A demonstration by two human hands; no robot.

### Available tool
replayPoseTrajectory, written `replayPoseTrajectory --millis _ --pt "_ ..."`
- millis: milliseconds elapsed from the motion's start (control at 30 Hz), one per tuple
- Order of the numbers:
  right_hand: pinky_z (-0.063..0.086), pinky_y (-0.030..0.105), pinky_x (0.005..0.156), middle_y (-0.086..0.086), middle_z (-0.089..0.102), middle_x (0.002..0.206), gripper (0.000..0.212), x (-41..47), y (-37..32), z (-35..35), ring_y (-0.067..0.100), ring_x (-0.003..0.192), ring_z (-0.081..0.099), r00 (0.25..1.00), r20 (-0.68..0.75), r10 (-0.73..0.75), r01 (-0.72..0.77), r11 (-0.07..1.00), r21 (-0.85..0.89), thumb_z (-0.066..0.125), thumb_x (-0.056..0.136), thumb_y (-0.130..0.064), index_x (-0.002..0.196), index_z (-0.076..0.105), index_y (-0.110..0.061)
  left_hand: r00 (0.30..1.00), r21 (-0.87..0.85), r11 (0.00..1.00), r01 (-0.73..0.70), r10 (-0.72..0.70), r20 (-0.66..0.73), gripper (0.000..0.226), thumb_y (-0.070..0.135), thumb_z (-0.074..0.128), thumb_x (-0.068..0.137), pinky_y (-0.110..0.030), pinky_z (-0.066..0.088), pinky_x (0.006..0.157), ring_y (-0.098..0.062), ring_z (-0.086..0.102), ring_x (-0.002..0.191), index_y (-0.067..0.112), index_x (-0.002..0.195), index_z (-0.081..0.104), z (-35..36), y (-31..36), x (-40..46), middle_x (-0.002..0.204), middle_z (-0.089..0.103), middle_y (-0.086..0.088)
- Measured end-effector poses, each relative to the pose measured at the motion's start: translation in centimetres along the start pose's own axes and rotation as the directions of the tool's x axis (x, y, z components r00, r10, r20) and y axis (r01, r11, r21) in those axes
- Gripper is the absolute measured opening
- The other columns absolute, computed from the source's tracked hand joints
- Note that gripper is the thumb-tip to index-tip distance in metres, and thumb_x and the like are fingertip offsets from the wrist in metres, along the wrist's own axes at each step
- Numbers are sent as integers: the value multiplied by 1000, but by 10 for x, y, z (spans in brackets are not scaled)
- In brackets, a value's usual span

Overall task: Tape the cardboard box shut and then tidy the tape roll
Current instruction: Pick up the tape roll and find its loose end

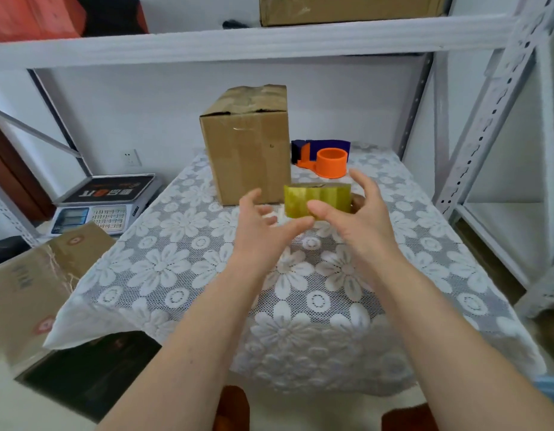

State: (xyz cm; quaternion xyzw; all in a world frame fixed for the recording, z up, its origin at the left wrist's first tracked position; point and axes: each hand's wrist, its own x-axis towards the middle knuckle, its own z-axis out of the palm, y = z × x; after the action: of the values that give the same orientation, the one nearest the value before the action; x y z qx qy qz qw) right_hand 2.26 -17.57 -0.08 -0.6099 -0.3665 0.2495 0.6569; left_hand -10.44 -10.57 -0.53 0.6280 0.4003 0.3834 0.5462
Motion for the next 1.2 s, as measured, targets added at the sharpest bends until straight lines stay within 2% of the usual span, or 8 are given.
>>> replayPoseTrajectory --millis 100,200,300,433,567,700,967,1200 --pt "49 23 83 -5 57 120 94 0 -3 -1 5 103 59 996 90 7 -4 999 -39 87 62 -24 139 33 -37 950 210 930 -302 276 144 75 24 86 64 -36 40 106 -11 49 123 33 131 52 -11 4 3 135 53 4" --pt "46 29 93 -6 57 122 97 -4 -4 2 6 109 56 996 87 13 -6 996 -90 88 59 -26 139 32 -36 944 115 967 -226 189 270 29 14 82 70 -40 51 96 -15 66 97 20 97 74 -22 2 2 102 73 -3" --pt "46 27 93 -7 53 126 88 -5 -6 11 7 113 55 999 -25 42 -42 999 12 85 64 -28 137 36 -27 962 -27 995 -95 99 254 16 12 74 79 -34 52 93 -16 70 89 14 94 76 -26 -3 1 93 77 -6" --pt "50 37 91 4 63 110 51 -8 -7 26 19 102 63 968 -117 223 -215 974 75 75 73 -44 110 57 -13 980 -180 982 55 -18 200 17 22 66 86 -43 50 100 -26 70 96 9 94 75 -15 -9 1 96 75 -14" --pt "53 42 83 27 66 105 33 -13 -7 37 27 83 64 978 -34 207 -198 965 170 59 91 -28 95 66 4 986 -263 959 104 -65 153 29 31 64 88 -39 54 94 -27 70 93 4 91 74 -7 -13 -3 95 75 -17" --pt "51 49 93 18 71 102 20 -20 -12 41 34 101 65 993 68 100 -108 986 124 52 95 -20 89 71 -16 991 -361 925 118 -87 101 29 36 65 86 -33 56 84 -15 73 78 9 78 73 -3 -11 -6 81 76 -8" --pt "53 24 86 4 72 96 25 -28 -10 43 8 90 67 955 292 -44 20 996 86 54 89 4 101 66 -14 981 -457 869 191 -157 111 43 54 64 80 -38 54 91 -20 70 95 13 88 74 -7 -8 -1 96 76 -10" --pt "53 20 75 14 71 96 14 -28 -8 40 12 82 65 983 180 -24 3 993 117 56 92 -12 101 66 -6 981 -478 862 170 -101 167 33 42 60 88 -46 52 95 -26 69 101 13 92 75 -7 -9 0 104 74 -16"
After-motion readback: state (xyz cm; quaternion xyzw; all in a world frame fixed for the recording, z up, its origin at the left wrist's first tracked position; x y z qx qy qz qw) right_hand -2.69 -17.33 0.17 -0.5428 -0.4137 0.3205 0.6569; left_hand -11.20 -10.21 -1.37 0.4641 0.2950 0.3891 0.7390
